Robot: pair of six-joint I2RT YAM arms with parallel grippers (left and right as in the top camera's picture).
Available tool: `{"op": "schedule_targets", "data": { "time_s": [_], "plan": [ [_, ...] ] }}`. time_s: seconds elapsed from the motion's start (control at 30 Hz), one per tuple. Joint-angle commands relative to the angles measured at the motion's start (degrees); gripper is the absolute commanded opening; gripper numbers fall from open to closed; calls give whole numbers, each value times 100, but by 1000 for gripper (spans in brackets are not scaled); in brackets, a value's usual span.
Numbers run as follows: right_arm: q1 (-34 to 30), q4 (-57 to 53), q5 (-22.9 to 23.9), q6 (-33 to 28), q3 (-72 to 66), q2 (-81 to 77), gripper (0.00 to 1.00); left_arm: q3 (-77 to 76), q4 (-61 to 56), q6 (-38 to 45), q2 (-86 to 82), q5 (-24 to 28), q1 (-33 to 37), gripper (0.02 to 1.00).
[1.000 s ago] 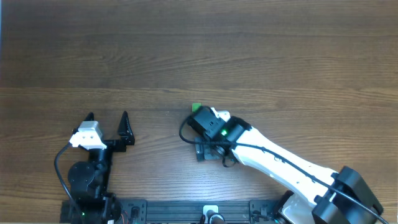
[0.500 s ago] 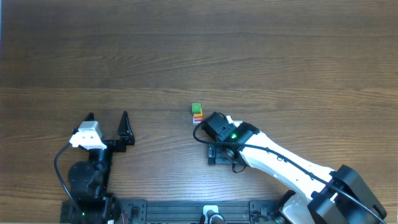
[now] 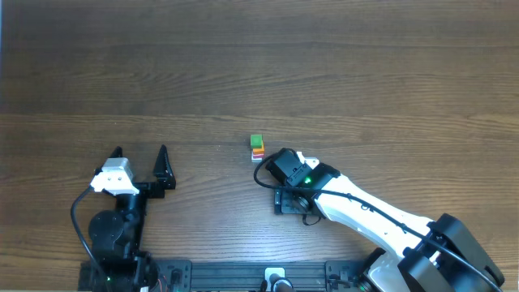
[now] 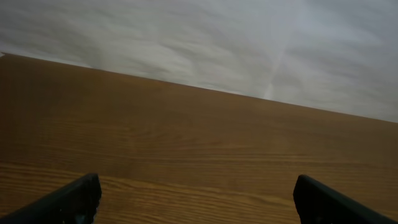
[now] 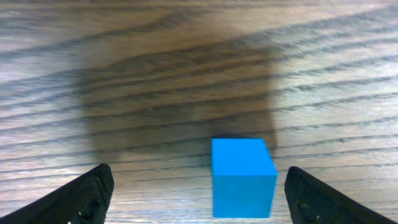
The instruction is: Stack Cubes
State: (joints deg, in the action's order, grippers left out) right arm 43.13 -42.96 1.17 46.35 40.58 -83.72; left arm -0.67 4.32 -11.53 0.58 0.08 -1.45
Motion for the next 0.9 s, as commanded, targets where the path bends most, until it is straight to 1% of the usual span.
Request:
{"op": "schedule_targets", "data": {
  "time_s": [0.03, 0.13, 0.2, 0.23, 0.33, 0.4, 0.9],
  "plan": [
    [-72, 17, 0, -20, -107, 46, 812, 33, 0, 83, -42, 57, 35, 1000],
    [-72, 20, 0, -24, -107, 46, 746, 33, 0, 83, -42, 57, 35, 1000],
    [-72, 20, -4, -63, -107, 46, 687, 33, 0, 83, -42, 57, 35, 1000],
    [-72, 11, -4, -81, -107, 46, 614, 33, -2, 83, -42, 57, 35, 1000],
    [-72, 9, -4, -81, -107, 46, 529, 33, 0, 83, -42, 57, 35, 1000],
    [-72, 9, -4, -92, -107, 46, 489, 33, 0, 83, -42, 57, 35, 1000],
    [-72, -7, 4, -122, -127, 46, 310, 33, 0, 83, -42, 57, 35, 1000]
  ]
}}
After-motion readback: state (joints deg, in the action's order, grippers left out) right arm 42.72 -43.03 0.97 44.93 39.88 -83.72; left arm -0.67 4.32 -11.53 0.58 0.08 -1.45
